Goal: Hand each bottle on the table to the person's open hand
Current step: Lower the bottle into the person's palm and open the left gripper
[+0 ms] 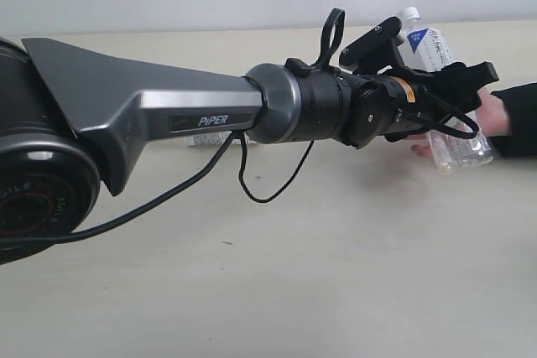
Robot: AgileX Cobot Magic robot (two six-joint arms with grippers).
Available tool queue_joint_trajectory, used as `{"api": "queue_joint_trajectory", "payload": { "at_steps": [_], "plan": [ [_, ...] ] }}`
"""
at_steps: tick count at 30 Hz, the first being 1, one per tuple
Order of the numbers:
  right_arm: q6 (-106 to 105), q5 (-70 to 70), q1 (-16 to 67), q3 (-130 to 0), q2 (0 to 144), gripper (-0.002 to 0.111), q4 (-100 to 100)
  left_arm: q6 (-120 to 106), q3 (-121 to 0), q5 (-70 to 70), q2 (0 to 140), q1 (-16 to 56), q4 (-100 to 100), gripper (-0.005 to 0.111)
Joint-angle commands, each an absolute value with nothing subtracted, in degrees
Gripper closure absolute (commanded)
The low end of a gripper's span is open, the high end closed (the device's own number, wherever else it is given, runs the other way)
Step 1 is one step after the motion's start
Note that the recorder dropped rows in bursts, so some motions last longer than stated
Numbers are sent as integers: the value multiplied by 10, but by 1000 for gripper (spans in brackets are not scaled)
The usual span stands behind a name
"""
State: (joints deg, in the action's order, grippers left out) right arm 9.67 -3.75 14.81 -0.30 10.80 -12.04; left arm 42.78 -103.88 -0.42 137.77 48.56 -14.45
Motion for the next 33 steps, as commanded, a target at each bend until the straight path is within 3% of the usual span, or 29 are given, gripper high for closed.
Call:
{"api": "queue_joint_trajectory", "payload": {
  "at_steps": [1, 14, 23, 33],
  "plan": [
    [96, -35, 146, 0, 107, 108, -118, 423, -1043, -15, 1375, 485, -141, 39],
    [96, -35, 146, 0, 107, 108, -120, 422, -1043, -8, 1374, 484, -141, 39],
    [96, -35, 146, 0, 107, 108, -120, 419, -1043, 0, 1368, 483, -137, 7],
    [96, -33, 146, 0, 107, 108, -118, 407, -1043, 0, 1366, 483, -135, 4]
  ]
}}
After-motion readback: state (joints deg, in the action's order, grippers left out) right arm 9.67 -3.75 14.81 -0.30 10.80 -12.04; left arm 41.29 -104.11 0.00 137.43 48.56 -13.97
